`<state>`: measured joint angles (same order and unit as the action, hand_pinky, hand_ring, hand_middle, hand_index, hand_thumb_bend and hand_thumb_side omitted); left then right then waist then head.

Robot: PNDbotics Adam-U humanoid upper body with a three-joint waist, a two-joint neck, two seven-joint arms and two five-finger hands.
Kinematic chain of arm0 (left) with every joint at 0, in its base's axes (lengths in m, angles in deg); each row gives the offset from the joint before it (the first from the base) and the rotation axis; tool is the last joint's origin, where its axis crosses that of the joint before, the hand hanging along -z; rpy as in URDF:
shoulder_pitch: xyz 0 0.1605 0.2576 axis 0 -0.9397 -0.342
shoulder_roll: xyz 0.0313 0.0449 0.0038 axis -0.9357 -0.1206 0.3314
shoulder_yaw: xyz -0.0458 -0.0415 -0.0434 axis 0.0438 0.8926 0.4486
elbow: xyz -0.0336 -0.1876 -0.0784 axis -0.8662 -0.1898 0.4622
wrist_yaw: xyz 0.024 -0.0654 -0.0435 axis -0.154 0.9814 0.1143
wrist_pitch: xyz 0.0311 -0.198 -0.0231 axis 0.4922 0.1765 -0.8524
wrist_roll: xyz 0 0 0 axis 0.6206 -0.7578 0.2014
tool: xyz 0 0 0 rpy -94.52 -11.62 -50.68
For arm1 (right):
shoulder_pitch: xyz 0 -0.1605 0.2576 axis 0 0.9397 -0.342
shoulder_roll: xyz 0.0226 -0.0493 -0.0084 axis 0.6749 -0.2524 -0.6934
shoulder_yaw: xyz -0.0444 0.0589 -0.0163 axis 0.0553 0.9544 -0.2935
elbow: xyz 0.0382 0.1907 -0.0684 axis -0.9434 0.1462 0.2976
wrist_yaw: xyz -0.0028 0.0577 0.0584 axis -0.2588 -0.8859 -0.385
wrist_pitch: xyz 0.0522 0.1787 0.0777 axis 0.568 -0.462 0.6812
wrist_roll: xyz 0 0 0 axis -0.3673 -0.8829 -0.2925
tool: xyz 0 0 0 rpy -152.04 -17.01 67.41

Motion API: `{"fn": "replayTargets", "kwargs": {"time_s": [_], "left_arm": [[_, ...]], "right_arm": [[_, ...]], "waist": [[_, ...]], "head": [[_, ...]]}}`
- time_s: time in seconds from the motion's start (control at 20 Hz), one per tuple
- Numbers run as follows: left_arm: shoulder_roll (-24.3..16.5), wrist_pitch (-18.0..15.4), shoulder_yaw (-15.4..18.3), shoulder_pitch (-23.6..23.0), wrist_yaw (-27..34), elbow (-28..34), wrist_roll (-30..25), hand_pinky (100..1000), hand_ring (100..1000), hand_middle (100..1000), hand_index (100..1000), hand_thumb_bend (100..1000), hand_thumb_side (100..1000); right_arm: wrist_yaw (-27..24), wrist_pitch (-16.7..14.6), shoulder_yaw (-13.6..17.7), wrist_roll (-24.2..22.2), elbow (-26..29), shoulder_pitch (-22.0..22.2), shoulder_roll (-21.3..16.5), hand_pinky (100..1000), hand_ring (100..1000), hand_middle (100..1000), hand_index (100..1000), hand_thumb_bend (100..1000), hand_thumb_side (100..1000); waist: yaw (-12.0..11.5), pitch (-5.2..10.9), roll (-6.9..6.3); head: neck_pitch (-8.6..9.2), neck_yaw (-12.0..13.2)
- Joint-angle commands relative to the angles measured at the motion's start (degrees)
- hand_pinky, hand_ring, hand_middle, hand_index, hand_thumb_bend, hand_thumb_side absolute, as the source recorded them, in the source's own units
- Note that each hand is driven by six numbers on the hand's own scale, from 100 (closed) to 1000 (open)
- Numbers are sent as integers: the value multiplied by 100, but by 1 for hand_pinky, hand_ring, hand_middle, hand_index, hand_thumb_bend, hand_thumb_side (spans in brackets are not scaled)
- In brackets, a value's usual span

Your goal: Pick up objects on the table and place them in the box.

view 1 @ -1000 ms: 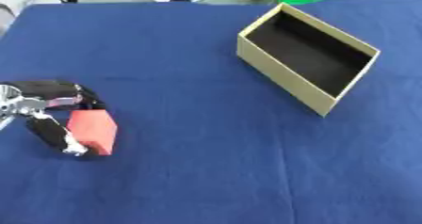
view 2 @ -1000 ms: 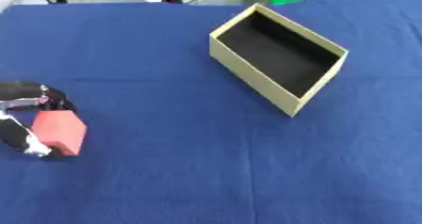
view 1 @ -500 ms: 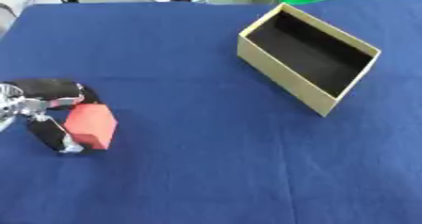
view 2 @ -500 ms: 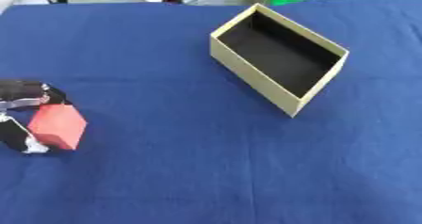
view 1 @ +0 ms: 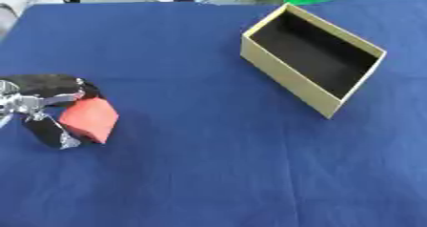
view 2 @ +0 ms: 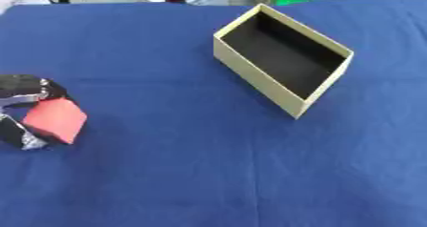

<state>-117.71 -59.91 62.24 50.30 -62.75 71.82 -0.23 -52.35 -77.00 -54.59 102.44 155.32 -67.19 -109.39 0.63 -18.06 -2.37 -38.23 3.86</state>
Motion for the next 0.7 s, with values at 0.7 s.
{"fn": "replayTargets", "kwargs": {"time_s": [0.7], "left_arm": [[444,8,456,1291,321,130,510,538,576,587,755,166,100]], "right_arm": [[-2,-26,53,7,96,-74,-137,793,781,779,811,100,939]], "waist": [[45,182,-8]], "head": [[55,-125]]}}
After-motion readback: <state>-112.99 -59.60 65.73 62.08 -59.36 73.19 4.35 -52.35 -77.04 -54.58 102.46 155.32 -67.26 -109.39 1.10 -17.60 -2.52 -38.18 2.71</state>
